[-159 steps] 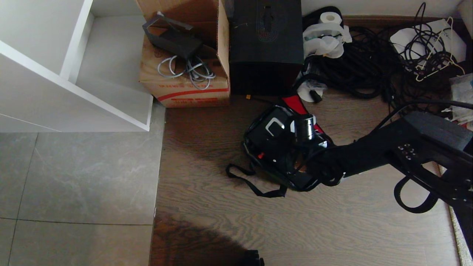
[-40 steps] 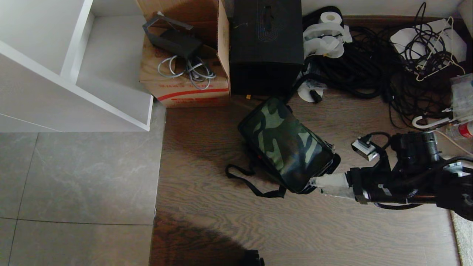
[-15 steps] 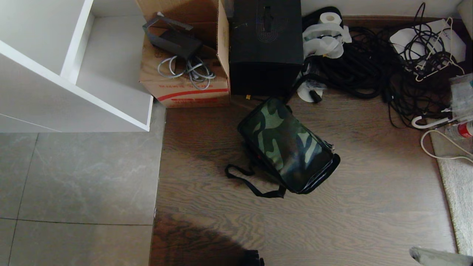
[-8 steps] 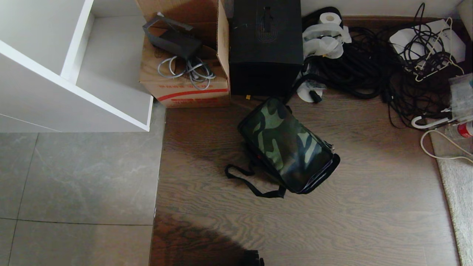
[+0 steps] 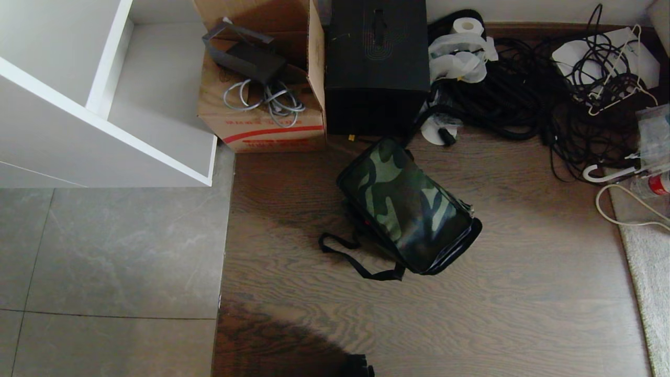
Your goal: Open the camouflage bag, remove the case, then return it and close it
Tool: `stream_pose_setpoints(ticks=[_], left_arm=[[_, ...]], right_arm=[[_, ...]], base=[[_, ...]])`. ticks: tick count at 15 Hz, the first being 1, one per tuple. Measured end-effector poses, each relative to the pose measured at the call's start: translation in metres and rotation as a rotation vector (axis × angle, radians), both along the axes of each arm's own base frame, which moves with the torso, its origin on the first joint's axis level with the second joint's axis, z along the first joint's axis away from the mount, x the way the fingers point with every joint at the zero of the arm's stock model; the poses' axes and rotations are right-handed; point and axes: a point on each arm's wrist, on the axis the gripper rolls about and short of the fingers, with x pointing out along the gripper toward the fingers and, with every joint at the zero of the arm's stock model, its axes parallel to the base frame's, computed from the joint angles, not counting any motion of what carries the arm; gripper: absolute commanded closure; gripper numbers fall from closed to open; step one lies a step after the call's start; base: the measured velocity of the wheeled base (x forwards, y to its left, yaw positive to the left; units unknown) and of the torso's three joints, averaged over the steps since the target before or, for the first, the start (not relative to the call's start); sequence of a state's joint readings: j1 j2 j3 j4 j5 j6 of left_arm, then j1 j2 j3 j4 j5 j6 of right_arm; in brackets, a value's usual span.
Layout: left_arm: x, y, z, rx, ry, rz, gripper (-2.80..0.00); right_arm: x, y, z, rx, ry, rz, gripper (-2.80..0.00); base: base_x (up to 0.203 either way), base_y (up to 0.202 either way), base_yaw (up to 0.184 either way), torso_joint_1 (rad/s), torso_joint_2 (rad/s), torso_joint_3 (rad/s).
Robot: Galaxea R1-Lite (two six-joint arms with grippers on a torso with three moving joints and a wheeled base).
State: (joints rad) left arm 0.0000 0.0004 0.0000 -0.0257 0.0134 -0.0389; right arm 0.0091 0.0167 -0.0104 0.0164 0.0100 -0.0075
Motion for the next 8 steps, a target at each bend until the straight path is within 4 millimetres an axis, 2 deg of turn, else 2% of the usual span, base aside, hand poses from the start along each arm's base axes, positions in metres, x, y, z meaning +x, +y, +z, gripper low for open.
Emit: stream_pose_setpoints(ticks=[8], left_arm=[[0.0000, 0.0000, 0.0000, 0.000, 0.000, 0.001, 0.00]], right_arm=[[-0.0013, 0.0000, -0.0008, 0.000, -0.020, 0.000, 0.00]], base=[[0.000, 0.000, 0.000, 0.000, 0.00, 0.000]])
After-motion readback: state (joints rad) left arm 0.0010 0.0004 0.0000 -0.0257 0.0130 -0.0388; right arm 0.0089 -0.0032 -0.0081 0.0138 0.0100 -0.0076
